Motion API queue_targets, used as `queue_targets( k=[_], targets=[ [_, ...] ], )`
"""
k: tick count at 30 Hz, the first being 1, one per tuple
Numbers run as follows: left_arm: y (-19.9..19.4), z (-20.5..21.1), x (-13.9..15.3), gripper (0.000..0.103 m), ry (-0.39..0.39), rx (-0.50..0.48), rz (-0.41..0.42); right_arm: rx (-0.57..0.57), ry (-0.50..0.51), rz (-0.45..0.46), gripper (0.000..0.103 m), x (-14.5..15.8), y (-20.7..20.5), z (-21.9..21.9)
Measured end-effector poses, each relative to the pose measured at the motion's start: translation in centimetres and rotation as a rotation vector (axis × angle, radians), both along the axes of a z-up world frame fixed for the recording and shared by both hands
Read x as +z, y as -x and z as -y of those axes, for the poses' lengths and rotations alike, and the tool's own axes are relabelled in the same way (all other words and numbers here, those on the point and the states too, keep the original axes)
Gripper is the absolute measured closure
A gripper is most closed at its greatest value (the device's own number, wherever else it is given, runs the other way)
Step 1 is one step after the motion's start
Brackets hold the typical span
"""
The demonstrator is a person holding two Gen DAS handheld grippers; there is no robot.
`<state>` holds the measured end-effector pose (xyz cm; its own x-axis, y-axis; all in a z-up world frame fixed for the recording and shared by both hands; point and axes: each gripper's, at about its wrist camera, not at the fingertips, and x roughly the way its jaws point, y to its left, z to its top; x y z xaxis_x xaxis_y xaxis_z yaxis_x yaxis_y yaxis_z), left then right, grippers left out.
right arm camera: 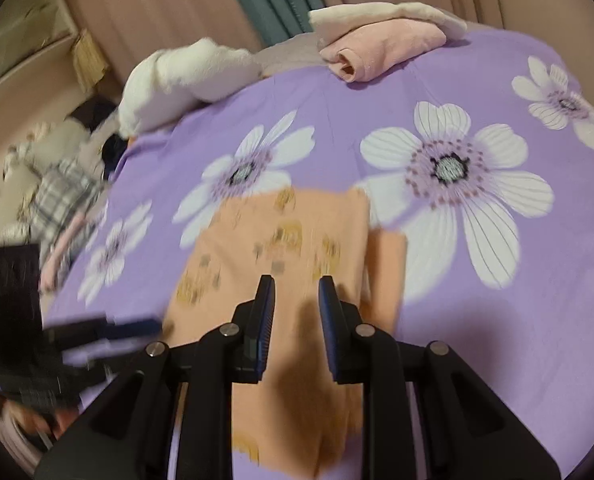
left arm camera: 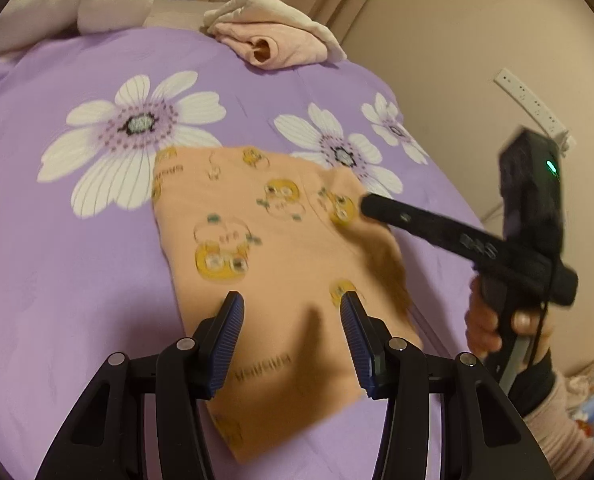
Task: Fold small clothes
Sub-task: 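Move the open right tool over the garment toward its unfolded side edge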
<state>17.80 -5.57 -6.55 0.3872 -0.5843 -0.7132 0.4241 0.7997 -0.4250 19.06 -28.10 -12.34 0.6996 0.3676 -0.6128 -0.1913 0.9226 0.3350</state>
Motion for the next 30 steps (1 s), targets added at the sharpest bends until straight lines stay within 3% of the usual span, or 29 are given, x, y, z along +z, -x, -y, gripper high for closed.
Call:
queue_targets(
  k=[6,8,11,13,20,24,28,30],
  targets=[
    [-2.3,-0.2,-2.6,0.055,-0.026,0.011,-0.085,-0.112,0.039,-0.138,0.085,-3.1,-5.6,0.8],
    [-2.1,-0.6,-2.9,0.055,-0.013,0.008,-0.084,-0.127,-0.025,-0.164,0.086,-4.1,-6.1,1.9],
    [-1.9,-0.7,-2.5,0.055,-0.012,0.009,-0.079,-0.137,-0.074,-0.151,0.087,-3.7,-5.3,2.7],
    [-1.8,-0.5,-2.2,0.055,-0.02,0.009,-0.073,-0.12,-0.086,-0.119,0.081,-2.8,-3.9,2.6],
    [-2.9,-0.3,-0.9,0.055,0.001,0.055,-0.05,-0.011,0.024,-0.001,0.081,-0.2,2.3,0.5],
    [-4.9,0.4,-1.0,0.055,-0.007,0.091,-0.055,-0.005,0.06,0.03,0.081,-0.9,4.1,-0.3],
    [-6.4,1.1,-3.0,0.055,-0.065,0.094,-0.111,-0.004,0.088,-0.024,0.081,-3.1,3.8,-1.0],
    [-6.1,1.4,-3.1,0.055,-0.087,0.09,-0.094,-0.011,0.084,-0.035,0.081,-3.6,3.5,-0.9]
  ],
)
